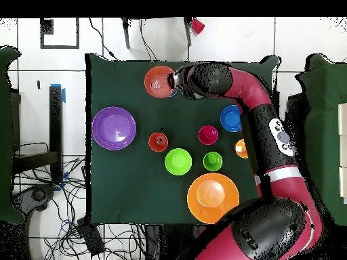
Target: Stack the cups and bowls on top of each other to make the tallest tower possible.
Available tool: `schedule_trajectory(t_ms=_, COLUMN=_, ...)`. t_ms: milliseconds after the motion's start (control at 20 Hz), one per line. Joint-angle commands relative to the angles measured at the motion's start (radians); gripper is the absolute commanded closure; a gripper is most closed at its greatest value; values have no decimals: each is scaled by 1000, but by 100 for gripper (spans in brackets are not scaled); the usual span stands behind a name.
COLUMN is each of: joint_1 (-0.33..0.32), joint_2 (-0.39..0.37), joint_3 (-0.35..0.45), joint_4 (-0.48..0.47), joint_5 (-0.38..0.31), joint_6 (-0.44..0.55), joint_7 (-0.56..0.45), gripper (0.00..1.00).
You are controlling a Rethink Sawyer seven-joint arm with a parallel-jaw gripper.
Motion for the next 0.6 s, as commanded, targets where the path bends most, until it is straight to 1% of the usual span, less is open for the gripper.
schedule_trajectory(t_ms=50, joint_1=-10, joint_2=-64, joint_3=-57, joint_4=106, joint_5=-61, joint_6=71, joint_7=-168, gripper=100)
schedule_trajectory(t_ms=200, joint_1=-14, joint_2=-83, joint_3=-62, joint_4=130, joint_5=-61, joint_6=77, joint_7=-153, gripper=100)
schedule_trajectory(t_ms=350, joint_1=-7, joint_2=-88, joint_3=-66, joint_4=132, joint_5=-57, joint_6=89, joint_7=-139, gripper=100)
schedule_trajectory(t_ms=600, joint_1=-36, joint_2=-66, joint_3=-37, joint_4=163, joint_5=-56, joint_6=63, joint_7=-191, gripper=100)
